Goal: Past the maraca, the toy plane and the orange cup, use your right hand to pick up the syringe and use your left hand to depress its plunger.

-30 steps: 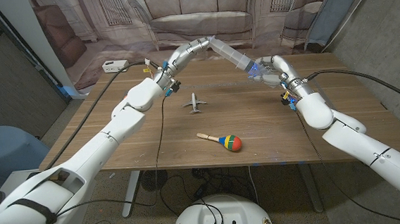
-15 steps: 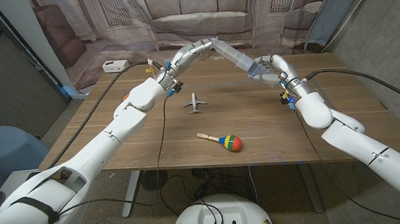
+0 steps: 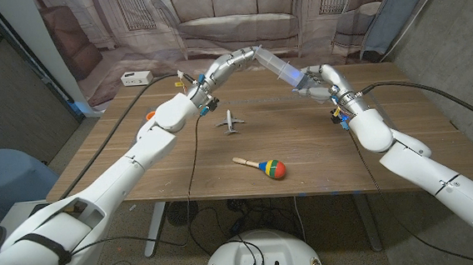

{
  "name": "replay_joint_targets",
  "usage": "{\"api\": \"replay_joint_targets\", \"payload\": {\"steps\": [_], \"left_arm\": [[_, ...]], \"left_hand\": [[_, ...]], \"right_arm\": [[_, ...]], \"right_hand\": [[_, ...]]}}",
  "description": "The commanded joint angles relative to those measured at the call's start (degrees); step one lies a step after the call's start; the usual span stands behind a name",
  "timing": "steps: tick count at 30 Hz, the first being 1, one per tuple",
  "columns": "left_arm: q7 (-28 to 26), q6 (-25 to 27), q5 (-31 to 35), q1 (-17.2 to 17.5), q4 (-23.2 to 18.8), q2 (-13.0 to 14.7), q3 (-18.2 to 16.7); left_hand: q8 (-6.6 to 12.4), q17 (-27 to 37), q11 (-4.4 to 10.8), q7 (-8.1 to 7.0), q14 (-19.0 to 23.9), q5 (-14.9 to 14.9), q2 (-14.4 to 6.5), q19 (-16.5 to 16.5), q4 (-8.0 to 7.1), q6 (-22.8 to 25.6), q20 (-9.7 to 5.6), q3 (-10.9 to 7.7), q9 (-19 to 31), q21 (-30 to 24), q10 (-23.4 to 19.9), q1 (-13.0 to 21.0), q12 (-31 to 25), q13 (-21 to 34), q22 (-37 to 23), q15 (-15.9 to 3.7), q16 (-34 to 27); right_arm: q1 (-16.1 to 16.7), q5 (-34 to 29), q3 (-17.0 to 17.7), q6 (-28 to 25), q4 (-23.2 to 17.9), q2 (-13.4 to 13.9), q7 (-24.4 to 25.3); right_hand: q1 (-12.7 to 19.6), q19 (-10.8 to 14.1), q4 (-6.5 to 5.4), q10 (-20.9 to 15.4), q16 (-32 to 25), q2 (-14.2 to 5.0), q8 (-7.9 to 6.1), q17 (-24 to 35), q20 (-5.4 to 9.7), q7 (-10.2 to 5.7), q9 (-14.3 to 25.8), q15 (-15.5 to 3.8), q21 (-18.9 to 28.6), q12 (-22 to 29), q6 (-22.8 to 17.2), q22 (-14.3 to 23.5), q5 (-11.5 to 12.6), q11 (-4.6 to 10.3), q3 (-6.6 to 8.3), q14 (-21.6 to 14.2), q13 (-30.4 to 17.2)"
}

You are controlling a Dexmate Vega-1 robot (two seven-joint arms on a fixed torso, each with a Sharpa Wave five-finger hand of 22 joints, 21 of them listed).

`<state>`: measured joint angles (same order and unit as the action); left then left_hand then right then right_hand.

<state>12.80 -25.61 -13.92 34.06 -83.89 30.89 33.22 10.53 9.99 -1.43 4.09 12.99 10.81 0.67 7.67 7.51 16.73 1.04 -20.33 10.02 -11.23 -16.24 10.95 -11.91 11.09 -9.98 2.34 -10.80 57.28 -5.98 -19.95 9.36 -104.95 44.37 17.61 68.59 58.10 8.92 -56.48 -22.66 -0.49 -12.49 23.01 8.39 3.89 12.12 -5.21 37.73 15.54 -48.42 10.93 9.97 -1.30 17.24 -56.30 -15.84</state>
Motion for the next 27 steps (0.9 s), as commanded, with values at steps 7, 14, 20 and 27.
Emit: {"api": "replay_joint_targets", "payload": {"steps": [7,14,20,27], "left_arm": [[0.93,0.71,-0.35,0.26,-0.63,-0.35,0.71],[1.27,0.87,-0.54,0.25,-0.54,-0.62,1.0],[1.84,0.68,-0.84,0.05,-0.1,-1.17,1.46],[2.44,0.87,-0.85,-0.23,0.03,-1.32,1.85]], "left_hand": [[0.27,0.2,-0.09,0.07,0.33,0.04,-0.19,-0.15,0.01,0.69,0.16,0.26,0.26,0.06,-0.26,0.51,-0.27,0.23,-0.18,-0.1,0.06],[0.26,0.2,-0.22,0.13,0.28,0.04,-0.2,-0.2,0.0,0.69,0.23,0.29,0.27,0.07,-0.31,0.52,-0.28,0.23,-0.18,-0.12,0.08],[0.28,0.2,-0.06,0.17,0.34,0.04,-0.2,-0.18,-0.02,0.73,0.26,0.31,0.27,0.05,-0.32,0.53,-0.27,0.24,-0.18,-0.06,0.06],[0.25,0.21,-0.08,0.07,0.3,0.03,-0.22,-0.18,-0.03,0.68,0.26,0.34,0.27,0.05,-0.36,0.55,-0.27,0.24,-0.18,-0.11,0.08]], "right_arm": [[0.59,0.18,0.38,0.31,-0.51,0.16,-0.18],[0.45,0.25,0.22,0.76,-0.08,-0.09,-0.2],[0.17,0.62,0.02,1.26,0.57,-0.45,-0.36],[0.14,0.48,-0.04,1.22,0.66,-0.46,-0.33]], "right_hand": [[-0.31,-0.6,-5.15,-1.28,0.08,-9.84,-0.16,0.16,0.34,-5.0,0.18,-5.8,0.64,0.14,-5.67,-0.03,0.22,0.25,5.51,-4.09,-0.13],[-0.37,-0.72,-5.15,-1.37,0.14,-9.83,-0.15,0.21,0.35,-4.99,0.19,-5.8,0.92,0.09,-5.75,-0.05,0.22,0.33,5.5,-4.14,-0.15],[-0.39,-0.73,-5.13,-1.34,0.06,-9.82,-0.15,0.32,0.35,-4.94,0.2,-5.71,1.15,0.05,-5.82,-0.06,0.21,0.29,5.47,-4.32,-0.21],[-0.41,-0.75,-5.11,-1.42,0.14,-9.85,-0.12,0.33,0.35,-4.94,0.21,-5.8,1.46,-0.01,-5.85,-0.08,0.21,0.22,5.51,-4.36,-0.21]]}}
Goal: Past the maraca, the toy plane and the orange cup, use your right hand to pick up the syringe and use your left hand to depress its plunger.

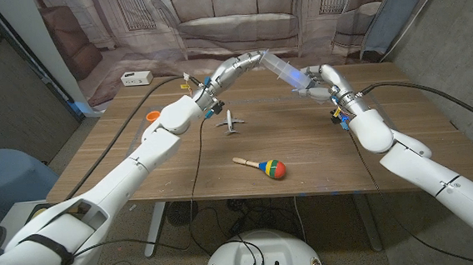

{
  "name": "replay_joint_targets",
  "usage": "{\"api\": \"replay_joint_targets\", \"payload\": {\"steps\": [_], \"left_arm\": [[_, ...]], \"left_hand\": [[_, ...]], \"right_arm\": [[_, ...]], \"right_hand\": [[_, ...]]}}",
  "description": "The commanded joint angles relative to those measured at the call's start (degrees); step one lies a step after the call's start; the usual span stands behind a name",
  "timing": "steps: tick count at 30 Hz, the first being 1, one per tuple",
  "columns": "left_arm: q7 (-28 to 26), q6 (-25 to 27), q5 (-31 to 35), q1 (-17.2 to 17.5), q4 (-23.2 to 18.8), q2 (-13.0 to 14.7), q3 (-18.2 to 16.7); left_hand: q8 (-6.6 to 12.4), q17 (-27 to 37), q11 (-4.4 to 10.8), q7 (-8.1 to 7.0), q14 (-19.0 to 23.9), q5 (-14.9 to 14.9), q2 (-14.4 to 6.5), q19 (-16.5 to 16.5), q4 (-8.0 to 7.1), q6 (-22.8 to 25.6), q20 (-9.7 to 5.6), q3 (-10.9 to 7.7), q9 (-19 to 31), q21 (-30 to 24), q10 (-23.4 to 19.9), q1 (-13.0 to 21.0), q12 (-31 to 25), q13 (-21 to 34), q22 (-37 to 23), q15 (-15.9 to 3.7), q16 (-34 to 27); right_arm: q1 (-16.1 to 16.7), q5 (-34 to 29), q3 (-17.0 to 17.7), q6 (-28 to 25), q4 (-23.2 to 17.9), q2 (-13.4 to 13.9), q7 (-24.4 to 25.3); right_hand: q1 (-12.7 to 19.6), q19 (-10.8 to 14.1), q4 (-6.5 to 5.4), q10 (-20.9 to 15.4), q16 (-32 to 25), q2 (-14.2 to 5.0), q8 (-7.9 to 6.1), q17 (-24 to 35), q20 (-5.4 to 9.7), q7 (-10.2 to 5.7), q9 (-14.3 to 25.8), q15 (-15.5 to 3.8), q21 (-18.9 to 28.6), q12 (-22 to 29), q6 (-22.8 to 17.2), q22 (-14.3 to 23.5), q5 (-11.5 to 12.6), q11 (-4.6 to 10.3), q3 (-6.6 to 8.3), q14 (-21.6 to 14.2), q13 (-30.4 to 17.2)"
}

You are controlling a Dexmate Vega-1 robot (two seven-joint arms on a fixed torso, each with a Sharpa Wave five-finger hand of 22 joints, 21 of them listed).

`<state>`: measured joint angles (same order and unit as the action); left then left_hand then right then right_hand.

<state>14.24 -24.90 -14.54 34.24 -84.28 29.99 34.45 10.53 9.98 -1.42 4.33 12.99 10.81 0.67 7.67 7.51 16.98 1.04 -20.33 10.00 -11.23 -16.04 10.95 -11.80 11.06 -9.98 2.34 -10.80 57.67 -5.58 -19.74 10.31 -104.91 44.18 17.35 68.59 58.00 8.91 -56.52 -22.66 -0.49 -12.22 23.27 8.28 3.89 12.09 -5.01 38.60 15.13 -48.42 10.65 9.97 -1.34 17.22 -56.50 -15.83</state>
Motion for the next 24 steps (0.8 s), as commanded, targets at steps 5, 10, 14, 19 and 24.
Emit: {"api": "replay_joint_targets", "payload": {"steps": [5,10,14,19,24], "left_arm": [[1.55,0.18,-0.22,-0.62,0.58,-0.55,0.96],[1.87,0.14,-0.16,-0.8,0.68,-0.67,1.18],[2.17,0.29,-0.27,-0.79,0.67,-0.68,1.34],[2.59,0.21,-0.3,-0.93,0.88,-0.77,1.56],[2.98,0.09,-0.29,-1.05,1.02,-0.85,1.76]], "left_hand": [[0.24,0.21,-0.14,-0.16,0.29,0.03,-0.23,-0.21,-0.04,0.43,0.27,0.36,0.29,0.06,-0.54,0.56,-0.36,0.27,-0.18,-0.07,0.08],[0.24,0.21,-0.31,-0.08,0.28,0.02,-0.24,-0.22,-0.05,0.41,0.25,0.38,0.29,0.05,-0.44,0.56,-0.32,0.27,-0.18,-0.04,0.08],[0.23,0.21,-0.31,-0.09,0.28,0.02,-0.25,-0.24,-0.06,0.4,0.25,0.4,0.29,0.06,-0.41,0.58,-0.3,0.27,-0.18,-0.06,0.08],[0.22,0.22,-0.35,-0.08,0.24,0.02,-0.26,-0.27,-0.07,0.37,0.27,0.41,0.29,0.06,-0.34,0.59,-0.27,0.27,-0.18,-0.08,0.09],[0.22,0.22,-0.15,-0.09,0.24,0.02,-0.27,-0.28,-0.08,0.36,0.24,0.44,0.29,0.06,-0.32,0.6,-0.25,0.27,-0.18,-0.07,0.09]], "right_arm": [[-0.24,0.02,-0.21,0.39,0.66,-0.31,0.08],[-0.35,-0.04,-0.24,0.71,0.86,-0.39,0.14],[-0.4,-0.09,-0.26,0.84,0.92,-0.46,0.19],[-0.43,-0.33,-0.23,0.55,0.66,-0.35,0.15],[-0.35,-0.53,-0.15,0.27,0.35,-0.29,0.25]], "right_hand": [[-0.36,-0.67,-5.02,-1.47,0.13,-9.82,-0.37,0.14,0.48,-4.98,0.23,-6.04,0.8,0.39,-5.85,0.18,0.21,0.44,5.53,-4.25,-0.25],[-0.42,-0.74,-5.03,-1.46,0.17,-9.81,-0.31,0.17,0.51,-4.96,0.24,-6.0,0.97,0.33,-5.77,0.17,0.2,0.28,5.52,-4.28,-0.25],[-0.45,-0.77,-5.04,-1.49,0.24,-9.81,-0.34,0.17,0.55,-5.01,0.24,-5.95,1.12,0.31,-5.88,0.16,0.2,0.32,5.53,-4.25,-0.27],[-0.43,-0.82,-4.96,-1.55,0.25,-9.76,-0.32,0.23,0.55,-4.98,0.25,-5.95,1.31,0.31,-5.88,0.14,0.2,0.33,5.52,-4.26,-0.32],[-0.42,-0.92,-4.91,-1.61,0.31,-9.74,-0.3,0.25,0.56,-5.04,0.25,-6.04,1.48,0.27,-5.88,0.13,0.2,0.49,5.54,-4.26,-0.31]]}}
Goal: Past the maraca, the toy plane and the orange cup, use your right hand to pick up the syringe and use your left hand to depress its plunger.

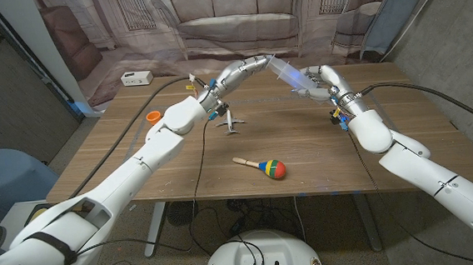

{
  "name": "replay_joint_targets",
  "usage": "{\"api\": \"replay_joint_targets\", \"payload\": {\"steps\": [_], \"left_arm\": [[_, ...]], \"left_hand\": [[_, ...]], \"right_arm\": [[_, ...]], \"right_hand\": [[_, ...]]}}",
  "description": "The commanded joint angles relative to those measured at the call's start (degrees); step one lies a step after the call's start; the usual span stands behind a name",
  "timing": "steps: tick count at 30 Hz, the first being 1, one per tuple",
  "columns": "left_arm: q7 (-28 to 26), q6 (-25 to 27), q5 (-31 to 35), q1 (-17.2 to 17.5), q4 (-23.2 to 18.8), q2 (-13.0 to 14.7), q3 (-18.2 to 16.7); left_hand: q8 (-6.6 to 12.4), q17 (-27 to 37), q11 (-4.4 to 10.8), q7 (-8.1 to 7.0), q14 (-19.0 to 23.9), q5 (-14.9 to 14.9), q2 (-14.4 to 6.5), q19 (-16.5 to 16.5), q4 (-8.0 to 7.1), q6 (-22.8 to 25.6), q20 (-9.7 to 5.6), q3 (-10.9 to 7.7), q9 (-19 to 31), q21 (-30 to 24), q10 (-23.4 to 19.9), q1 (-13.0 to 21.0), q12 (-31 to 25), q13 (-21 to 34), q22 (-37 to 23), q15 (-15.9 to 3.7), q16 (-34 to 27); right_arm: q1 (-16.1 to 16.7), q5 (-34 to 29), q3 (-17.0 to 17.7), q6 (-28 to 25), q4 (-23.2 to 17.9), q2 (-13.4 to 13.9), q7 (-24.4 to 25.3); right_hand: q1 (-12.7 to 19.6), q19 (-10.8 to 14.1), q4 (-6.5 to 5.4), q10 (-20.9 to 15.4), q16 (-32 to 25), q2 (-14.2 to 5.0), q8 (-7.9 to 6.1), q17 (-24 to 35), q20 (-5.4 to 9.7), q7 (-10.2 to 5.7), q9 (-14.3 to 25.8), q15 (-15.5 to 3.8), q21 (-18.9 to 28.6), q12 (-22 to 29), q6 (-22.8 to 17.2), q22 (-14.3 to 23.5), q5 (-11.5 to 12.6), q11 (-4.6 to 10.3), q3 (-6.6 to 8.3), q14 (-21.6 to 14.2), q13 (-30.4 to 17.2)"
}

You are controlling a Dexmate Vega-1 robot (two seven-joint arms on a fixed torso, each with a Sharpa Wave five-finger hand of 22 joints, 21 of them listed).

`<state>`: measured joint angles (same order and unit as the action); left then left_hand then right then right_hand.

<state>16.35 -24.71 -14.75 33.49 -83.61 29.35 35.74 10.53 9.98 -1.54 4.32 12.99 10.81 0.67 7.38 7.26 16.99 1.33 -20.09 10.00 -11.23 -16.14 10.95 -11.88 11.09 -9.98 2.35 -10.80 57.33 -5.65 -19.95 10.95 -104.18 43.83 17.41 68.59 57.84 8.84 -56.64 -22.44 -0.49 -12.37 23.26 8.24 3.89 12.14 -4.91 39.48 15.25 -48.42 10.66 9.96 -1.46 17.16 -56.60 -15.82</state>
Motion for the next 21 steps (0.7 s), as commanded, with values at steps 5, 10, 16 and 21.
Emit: {"api": "replay_joint_targets", "payload": {"steps": [5,10,16,21], "left_arm": [[1.33,0.04,-0.28,-0.3,0.32,-0.2,0.66],[1.67,0.15,-0.18,-0.36,0.17,-0.15,0.86],[1.96,0.19,-0.21,-0.41,0.14,-0.16,0.98],[2.27,0.11,-0.11,-0.56,0.2,-0.2,1.15]], "left_hand": [[0.21,0.22,-0.06,-0.11,0.23,0.02,-0.27,0.0,0.15,0.33,-0.02,0.21,0.29,0.06,-0.22,0.6,-0.18,0.24,-0.19,-0.05,0.09],[0.21,0.23,-0.13,-0.08,0.19,0.01,-0.28,-0.02,0.14,0.33,-0.03,0.23,0.29,0.06,-0.29,0.6,-0.2,0.24,-0.19,-0.09,0.11],[0.18,0.23,-0.16,-0.03,0.19,0.01,-0.28,-0.03,0.14,0.25,-0.01,0.25,0.28,0.06,-0.22,0.61,-0.17,0.24,-0.19,-0.06,0.1],[0.22,0.23,-0.06,-0.08,0.15,0.01,-0.29,-0.04,0.13,0.34,0.0,0.27,0.29,0.06,-0.23,0.63,-0.17,0.24,-0.19,-0.1,0.11]], "right_arm": [[0.17,-0.53,0.16,-0.72,-0.73,0.12,0.26],[0.23,-0.59,0.17,-0.79,-0.87,0.12,0.29],[0.22,-0.72,0.13,-0.89,-1.05,0.19,0.21],[0.33,-0.76,0.23,-1.0,-1.28,0.26,0.23]], "right_hand": [[-0.46,-0.7,-4.87,-1.54,0.03,-9.83,-0.13,0.35,0.68,-5.06,0.21,-6.08,0.87,0.11,-5.88,0.11,0.2,0.62,5.61,-4.34,-0.32],[-0.53,-0.53,-4.88,-1.61,0.01,-9.77,-0.13,0.37,0.72,-5.07,0.22,-6.14,1.12,0.09,-5.93,0.1,0.19,0.43,5.58,-4.51,-0.34],[-0.59,-0.61,-4.9,-1.73,0.0,-9.81,-0.12,0.41,0.8,-5.12,0.22,-6.11,1.34,0.12,-5.96,0.09,0.19,0.46,5.59,-4.65,-0.42],[-0.6,-0.67,-4.88,-1.76,0.06,-9.79,-0.11,0.42,0.79,-5.12,0.22,-6.15,1.52,0.09,-5.98,0.08,0.19,0.54,5.62,-4.66,-0.45]]}}
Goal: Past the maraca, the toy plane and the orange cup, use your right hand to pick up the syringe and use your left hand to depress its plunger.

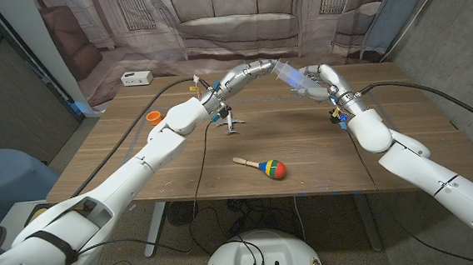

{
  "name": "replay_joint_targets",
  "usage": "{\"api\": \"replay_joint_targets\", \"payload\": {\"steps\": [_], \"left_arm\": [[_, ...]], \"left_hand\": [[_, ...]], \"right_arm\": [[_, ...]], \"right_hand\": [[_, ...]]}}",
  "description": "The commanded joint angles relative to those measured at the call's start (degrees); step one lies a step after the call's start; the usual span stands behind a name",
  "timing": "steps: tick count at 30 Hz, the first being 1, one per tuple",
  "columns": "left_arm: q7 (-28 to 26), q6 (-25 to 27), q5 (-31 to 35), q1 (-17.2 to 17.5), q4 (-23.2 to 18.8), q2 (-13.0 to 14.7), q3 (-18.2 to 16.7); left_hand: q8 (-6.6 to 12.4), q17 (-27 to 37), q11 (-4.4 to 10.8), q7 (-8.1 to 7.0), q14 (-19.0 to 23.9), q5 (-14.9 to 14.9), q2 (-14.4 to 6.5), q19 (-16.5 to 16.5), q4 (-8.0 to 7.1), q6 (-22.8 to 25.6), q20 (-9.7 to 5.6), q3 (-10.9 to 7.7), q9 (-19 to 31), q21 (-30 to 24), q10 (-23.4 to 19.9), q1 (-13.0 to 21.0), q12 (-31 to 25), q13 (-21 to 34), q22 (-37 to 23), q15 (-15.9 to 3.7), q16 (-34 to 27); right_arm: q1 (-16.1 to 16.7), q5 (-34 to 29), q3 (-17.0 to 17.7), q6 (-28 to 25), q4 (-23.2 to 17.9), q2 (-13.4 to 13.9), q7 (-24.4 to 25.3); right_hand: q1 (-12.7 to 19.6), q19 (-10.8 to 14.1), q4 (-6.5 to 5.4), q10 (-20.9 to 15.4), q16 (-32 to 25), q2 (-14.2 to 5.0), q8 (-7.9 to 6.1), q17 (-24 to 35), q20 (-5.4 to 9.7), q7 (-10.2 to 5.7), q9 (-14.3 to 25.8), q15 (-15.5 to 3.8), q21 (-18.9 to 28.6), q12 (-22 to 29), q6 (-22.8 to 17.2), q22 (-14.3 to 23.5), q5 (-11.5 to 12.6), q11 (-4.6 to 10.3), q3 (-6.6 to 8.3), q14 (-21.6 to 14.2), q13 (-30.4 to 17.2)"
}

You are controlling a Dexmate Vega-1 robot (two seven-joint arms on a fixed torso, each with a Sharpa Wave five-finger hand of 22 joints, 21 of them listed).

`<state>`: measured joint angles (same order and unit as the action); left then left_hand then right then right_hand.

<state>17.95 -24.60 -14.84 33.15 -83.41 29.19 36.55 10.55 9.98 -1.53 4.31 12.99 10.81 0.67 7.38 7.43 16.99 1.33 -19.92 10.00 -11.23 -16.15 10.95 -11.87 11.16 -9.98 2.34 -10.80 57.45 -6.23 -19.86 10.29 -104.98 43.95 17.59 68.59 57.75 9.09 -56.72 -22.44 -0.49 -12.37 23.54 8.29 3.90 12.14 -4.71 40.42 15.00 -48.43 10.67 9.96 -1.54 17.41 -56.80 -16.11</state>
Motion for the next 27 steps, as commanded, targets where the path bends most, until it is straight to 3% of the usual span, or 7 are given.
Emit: {"api": "replay_joint_targets", "payload": {"steps": [1,27], "left_arm": [[0.71,-0.01,-0.02,-0.24,0.01,-0.08,0.36],[-0.29,0.03,0.0,0.3,-0.33,0.09,-0.22]], "left_hand": [[0.2,0.22,-0.08,-0.1,0.14,0.01,-0.29,-0.04,-0.04,0.33,-0.02,0.1,0.28,0.05,-0.24,0.63,-0.18,0.17,-0.19,-0.09,0.12],[0.14,0.22,-0.01,-0.16,0.04,0.01,-0.34,-0.04,-0.05,0.14,0.04,0.19,0.28,0.03,-0.05,0.72,-0.11,0.17,-0.19,0.01,0.13]], "right_arm": [[0.24,-0.15,0.17,-0.33,-0.53,0.15,0.05],[0.17,0.09,0.12,-0.13,-0.01,-0.03,0.0]], "right_hand": [[-0.57,-0.58,-5.09,-1.71,0.06,-9.78,-0.13,0.16,0.73,-5.1,0.22,-6.4,0.61,0.36,-6.02,0.06,0.2,0.6,5.38,-4.48,-0.17],[-0.69,-0.95,-4.99,-1.67,0.25,-9.74,-0.06,0.27,0.66,-5.15,0.23,-6.28,1.52,0.11,-6.06,0.01,0.18,0.72,5.42,-4.6,-0.22]]}}
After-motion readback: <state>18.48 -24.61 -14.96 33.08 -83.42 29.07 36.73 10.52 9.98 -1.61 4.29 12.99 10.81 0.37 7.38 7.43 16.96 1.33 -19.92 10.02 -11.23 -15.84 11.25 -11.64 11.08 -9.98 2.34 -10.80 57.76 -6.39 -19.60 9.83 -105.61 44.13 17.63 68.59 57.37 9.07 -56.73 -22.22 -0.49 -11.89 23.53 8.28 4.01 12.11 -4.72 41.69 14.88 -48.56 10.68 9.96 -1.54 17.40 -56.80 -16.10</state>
